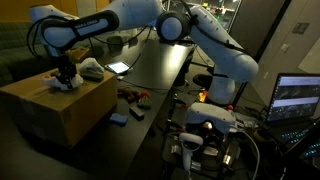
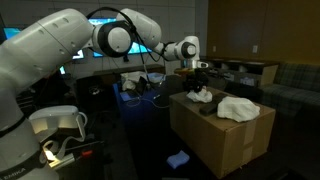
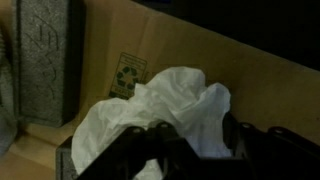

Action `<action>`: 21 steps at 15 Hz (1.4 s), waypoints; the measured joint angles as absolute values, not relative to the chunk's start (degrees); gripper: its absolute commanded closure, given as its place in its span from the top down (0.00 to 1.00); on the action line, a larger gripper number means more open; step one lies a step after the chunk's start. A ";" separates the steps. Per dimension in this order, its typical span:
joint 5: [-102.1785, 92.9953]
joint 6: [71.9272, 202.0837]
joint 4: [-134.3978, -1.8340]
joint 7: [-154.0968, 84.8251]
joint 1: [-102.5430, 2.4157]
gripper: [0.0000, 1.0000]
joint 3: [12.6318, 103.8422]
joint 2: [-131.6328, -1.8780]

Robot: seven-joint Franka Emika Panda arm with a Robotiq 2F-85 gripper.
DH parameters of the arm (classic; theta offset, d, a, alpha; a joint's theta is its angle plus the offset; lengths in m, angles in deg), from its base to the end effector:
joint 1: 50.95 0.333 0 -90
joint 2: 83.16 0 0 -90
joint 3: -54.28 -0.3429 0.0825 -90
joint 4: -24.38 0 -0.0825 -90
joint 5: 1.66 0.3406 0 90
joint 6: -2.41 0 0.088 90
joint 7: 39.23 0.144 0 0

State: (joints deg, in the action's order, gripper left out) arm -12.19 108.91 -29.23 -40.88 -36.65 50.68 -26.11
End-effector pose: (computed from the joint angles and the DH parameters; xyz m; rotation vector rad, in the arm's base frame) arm 0.7328 0.1963 0.2588 2.9588 0.5583 -0.0812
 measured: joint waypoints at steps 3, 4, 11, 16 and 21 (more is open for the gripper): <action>-11.95 107.36 -27.38 -42.98 -37.25 1.00 49.91 -26.35; -11.83 107.18 -26.80 -43.42 -37.41 1.00 49.60 -26.48; -11.53 107.17 -26.72 -43.33 -37.98 1.00 48.71 -30.27; -11.50 107.04 -35.87 -38.93 -39.69 1.00 48.76 -39.30; -9.17 105.07 -49.54 -30.02 -40.55 1.00 48.85 -50.83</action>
State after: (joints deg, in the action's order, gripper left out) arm -9.17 105.07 -49.54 -30.02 -40.55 48.85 -50.83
